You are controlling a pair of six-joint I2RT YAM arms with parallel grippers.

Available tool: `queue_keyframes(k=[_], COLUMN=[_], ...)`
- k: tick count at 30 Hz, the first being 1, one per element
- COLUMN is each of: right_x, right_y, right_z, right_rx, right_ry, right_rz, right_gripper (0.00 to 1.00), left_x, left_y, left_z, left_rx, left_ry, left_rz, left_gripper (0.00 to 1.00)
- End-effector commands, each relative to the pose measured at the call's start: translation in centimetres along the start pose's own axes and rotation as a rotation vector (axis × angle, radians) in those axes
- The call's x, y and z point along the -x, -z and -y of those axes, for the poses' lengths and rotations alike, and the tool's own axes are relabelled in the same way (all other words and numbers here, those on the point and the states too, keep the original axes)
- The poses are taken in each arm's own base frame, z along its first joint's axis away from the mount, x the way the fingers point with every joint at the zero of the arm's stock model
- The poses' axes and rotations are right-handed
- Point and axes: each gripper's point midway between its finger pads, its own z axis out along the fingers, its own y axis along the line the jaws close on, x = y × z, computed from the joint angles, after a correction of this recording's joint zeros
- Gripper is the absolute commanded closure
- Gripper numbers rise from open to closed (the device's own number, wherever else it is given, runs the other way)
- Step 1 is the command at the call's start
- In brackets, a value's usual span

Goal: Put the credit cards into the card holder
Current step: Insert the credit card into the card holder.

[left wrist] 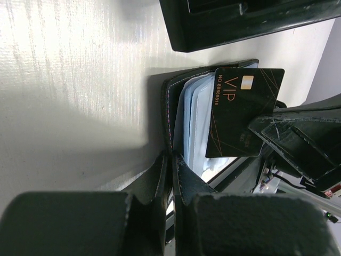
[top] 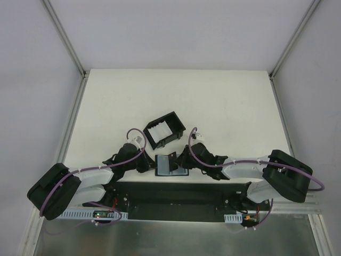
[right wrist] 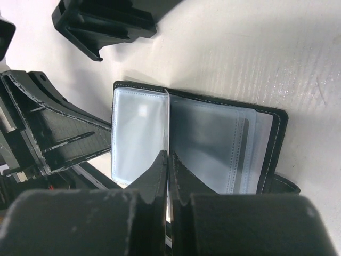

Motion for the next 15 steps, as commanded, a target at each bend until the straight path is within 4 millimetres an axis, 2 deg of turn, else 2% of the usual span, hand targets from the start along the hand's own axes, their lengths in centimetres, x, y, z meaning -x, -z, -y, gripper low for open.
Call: queue_keyframes(k=[1, 7, 15], right_x=[0.0, -0.7, -1.5], right_y=[-0.3, -0.2, -0.1], right_z=[1.0, 2.2, 2.1], right_rx=[0.005, -0.017, 0.007], right_ry=[-0.092, -0.14, -0.19], right_rz=[0.037, 0.034, 0.017], right_gripper=[1.0, 1.0, 1.0], left_x=[-2.6, -2.5, -2.3], left_y=[0.8, 0.7, 0.6], left_z=[-6.8, -6.8, -6.7], left_rx=[0.26, 0.263, 0.268], left_ry=[0.009, 0.007, 0.003], left_rz=[-0.062, -0.059, -0.058], left_gripper=[1.0, 1.0, 1.0])
